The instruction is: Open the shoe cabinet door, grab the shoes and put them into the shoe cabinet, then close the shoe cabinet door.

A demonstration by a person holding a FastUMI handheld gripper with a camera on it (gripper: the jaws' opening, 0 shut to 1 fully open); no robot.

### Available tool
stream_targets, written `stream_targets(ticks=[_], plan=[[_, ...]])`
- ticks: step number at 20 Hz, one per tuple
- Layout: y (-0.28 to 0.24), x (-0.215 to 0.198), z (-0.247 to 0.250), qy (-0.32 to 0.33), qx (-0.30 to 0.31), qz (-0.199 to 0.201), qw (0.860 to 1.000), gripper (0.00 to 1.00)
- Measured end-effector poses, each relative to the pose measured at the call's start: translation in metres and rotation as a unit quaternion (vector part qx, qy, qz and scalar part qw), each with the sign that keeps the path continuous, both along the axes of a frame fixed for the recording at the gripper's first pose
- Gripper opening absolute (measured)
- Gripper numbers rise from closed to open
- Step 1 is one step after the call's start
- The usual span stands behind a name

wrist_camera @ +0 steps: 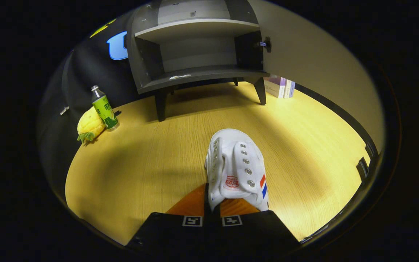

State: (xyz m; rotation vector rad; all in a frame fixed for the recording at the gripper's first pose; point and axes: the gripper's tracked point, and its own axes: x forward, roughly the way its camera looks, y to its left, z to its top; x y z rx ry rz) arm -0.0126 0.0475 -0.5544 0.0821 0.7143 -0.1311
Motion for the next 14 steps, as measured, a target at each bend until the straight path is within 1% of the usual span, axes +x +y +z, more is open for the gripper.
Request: stream_targets(ticks=[5,8,11,14], plan=[[0.006,0.002,0.008,-0.001,-0.03,0.008,1.0,0.05],[0.015,0.015,0.033,-0.02,-0.033,0.005,0.999,0.05],[0.009,0.025,0.08,-0.046,-0.038,0.001,0.998,0.05],[0.008,0.042,0.153,-0.09,-0.052,0.005,0.995,0.05]])
